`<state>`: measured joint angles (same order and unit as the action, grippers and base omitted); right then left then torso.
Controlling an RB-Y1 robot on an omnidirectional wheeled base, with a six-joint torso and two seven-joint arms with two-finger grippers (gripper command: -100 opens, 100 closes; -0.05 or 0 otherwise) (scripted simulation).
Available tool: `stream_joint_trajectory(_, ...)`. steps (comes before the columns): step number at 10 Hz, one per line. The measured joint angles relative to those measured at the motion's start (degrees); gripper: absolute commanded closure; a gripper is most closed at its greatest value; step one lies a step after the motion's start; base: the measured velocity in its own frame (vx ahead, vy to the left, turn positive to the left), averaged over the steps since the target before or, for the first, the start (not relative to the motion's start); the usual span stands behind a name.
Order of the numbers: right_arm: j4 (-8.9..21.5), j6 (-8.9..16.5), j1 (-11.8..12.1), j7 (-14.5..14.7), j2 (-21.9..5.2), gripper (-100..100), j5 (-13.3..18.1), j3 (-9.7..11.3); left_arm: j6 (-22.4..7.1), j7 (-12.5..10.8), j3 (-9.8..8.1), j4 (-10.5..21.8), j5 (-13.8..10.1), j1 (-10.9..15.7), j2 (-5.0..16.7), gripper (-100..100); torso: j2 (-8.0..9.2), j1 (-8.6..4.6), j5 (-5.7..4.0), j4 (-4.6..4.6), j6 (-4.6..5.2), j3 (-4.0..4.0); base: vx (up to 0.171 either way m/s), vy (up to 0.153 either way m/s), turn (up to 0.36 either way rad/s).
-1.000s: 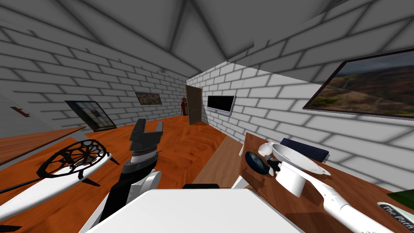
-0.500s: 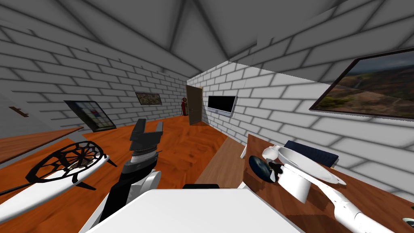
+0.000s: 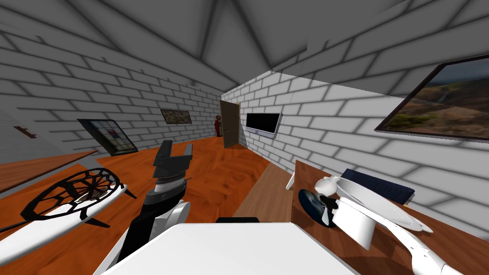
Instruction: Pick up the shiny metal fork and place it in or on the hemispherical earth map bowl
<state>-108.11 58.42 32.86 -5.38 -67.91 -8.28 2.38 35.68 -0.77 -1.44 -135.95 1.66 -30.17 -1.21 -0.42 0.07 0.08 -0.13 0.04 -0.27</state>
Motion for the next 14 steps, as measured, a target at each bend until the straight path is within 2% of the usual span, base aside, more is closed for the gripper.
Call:
stream_joint_trajectory(2, -1.9, 1.0, 1.9, 0.4, -0.5, 100, -1.7, -0.7, 0.0, 0.0, 0.0, 0.0, 0.0, 0.0, 0.0, 0, 0.02, -0.01, 0.02, 0.02, -0.01, 0.02, 0.056, -0.001, 0.009)
stream_joint_trajectory(3, -2.1, 1.2, 2.0, 0.5, -0.5, -100, -1.8, -0.7, 0.0, 0.0, 0.0, 0.0, 0.0, 0.0, 0.0, 0, 0.14, -0.02, 0.02, 0.05, -0.01, 0.09, 0.006, 0.001, 0.001)
stream_joint_trajectory(7, -2.0, 1.2, 2.0, 0.5, -0.5, -100, -1.8, -0.7, 0.0, 0.0, 0.0, 0.0, 0.0, 0.0, 0.0, 0, 0.33, -0.03, 0.02, 0.1, 0.01, 0.21, 0.0, 0.0, 0.0)
stream_joint_trajectory(8, -2.0, 1.2, 2.0, 0.5, -0.5, 0, -1.8, -0.7, 0.0, 0.0, 0.0, 0.0, 0.0, 0.0, 0.0, 0, 0.34, -0.04, 0.02, 0.1, 0.01, 0.21, 0.0, 0.0, 0.0)
stream_joint_trajectory(9, -2.0, 1.2, 2.0, 0.5, -0.5, -100, -1.8, -0.7, 0.0, 0.0, 0.0, 0.0, 0.0, 0.0, 0.0, 0, 0.34, -0.04, 0.02, 0.1, 0.01, 0.21, 0.012, -0.026, -0.094)
stream_joint_trajectory(14, -9.9, 5.9, 4.0, -1.6, -5.1, -100, -4.7, -3.1, 0.0, 0.0, 0.0, 0.0, 0.0, 0.0, 0.0, 0, 0.3, -0.16, -0.01, 0.09, 0.01, 0.19, 0.014, -0.039, -0.062)
